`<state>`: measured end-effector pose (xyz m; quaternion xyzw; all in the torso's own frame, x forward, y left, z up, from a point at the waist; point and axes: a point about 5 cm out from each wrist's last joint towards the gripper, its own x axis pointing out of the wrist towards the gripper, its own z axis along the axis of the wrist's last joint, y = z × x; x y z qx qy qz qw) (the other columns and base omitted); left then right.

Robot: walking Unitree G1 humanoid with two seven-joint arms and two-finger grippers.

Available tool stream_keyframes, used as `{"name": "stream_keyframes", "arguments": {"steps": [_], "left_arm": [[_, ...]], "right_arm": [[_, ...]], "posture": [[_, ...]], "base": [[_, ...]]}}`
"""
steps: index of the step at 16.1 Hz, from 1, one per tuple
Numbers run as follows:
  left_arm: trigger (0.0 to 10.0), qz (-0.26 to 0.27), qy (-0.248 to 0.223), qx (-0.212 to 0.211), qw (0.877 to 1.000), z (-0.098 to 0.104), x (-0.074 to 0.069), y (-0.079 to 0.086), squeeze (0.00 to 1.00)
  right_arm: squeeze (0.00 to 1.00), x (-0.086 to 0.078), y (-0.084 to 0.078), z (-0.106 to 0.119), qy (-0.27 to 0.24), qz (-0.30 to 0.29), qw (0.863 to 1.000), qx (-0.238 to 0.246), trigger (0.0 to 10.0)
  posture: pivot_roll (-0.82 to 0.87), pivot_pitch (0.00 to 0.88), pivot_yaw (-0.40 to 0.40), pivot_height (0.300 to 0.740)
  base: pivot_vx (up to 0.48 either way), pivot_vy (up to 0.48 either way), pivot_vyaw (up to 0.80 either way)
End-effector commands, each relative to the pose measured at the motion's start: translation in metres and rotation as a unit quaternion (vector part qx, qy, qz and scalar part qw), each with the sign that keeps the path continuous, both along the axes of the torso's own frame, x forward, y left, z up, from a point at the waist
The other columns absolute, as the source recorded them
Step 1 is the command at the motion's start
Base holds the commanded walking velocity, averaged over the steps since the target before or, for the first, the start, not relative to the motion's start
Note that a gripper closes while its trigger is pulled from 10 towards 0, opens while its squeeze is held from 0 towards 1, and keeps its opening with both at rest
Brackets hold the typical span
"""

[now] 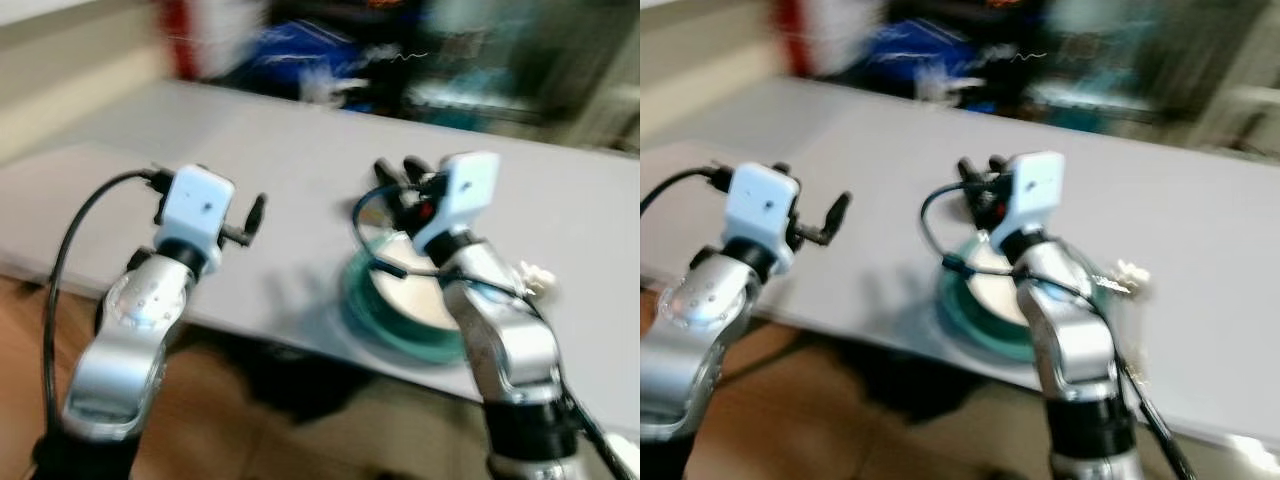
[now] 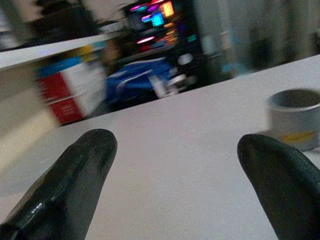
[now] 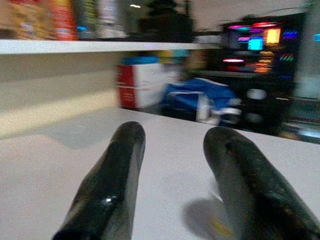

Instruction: Setting the table

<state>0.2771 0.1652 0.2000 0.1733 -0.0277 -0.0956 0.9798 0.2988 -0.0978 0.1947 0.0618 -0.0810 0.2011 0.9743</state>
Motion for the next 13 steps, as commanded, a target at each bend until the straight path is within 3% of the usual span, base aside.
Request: {"name": "stream_keyframes", "arguments": {"steps": [1, 4, 5, 6, 7, 10, 13], "left_arm": [[10.0, 0.009, -0.002, -0.004, 1.000, 0.002, -0.002, 0.002, 1.00], [10.0, 0.027, -0.009, 0.002, 1.000, 0.005, 0.000, 0.007, 1.00], [10.0, 0.035, -0.014, 0.008, 0.999, 0.006, 0.002, 0.009, 0.94], [10.0, 0.036, -0.014, 0.009, 0.999, 0.006, 0.002, 0.009, 0.42], [10.0, 0.036, -0.012, 0.010, 0.999, 0.005, 0.003, 0.009, 0.00], [10.0, 0.038, -0.013, 0.007, 0.999, 0.006, 0.003, 0.012, 0.00], [10.0, 0.037, -0.008, -0.021, 0.999, 0.002, 0.009, 0.009, 0.00]], "right_arm": [[1.00, -0.001, 0.003, 0.006, -0.008, 0.006, 1.000, -0.007, 10.0], [1.00, 0.000, 0.007, 0.005, -0.001, 0.010, 1.000, -0.020, 10.0], [0.67, 0.001, 0.009, 0.003, 0.006, 0.015, 1.000, -0.026, 10.0], [0.00, 0.001, 0.010, 0.002, 0.007, 0.017, 0.999, -0.027, 10.0], [0.00, 0.001, 0.011, 0.002, 0.006, 0.020, 0.999, -0.029, 10.0], [0.00, -0.003, 0.010, 0.002, 0.001, 0.026, 0.999, -0.024, 10.0], [0.00, -0.001, -0.009, 0.003, 0.005, -0.019, 1.000, -0.006, 10.0]], "posture": [[0.10, 0.005, -0.034, 0.740], [0.11, 0.002, -0.032, 0.740], [0.11, 0.000, -0.029, 0.740], [0.11, 0.000, -0.027, 0.740], [0.11, 0.000, -0.025, 0.740], [0.09, 0.000, -0.012, 0.740], [0.06, 0.012, 0.003, 0.740]], "base": [[0.000, 0.480, -0.80], [0.000, 0.480, -0.80], [0.000, 0.480, -0.80], [0.000, 0.480, -0.59], [0.000, 0.480, 0.00], [0.000, 0.480, 0.00], [0.000, 0.480, 0.00]]}}
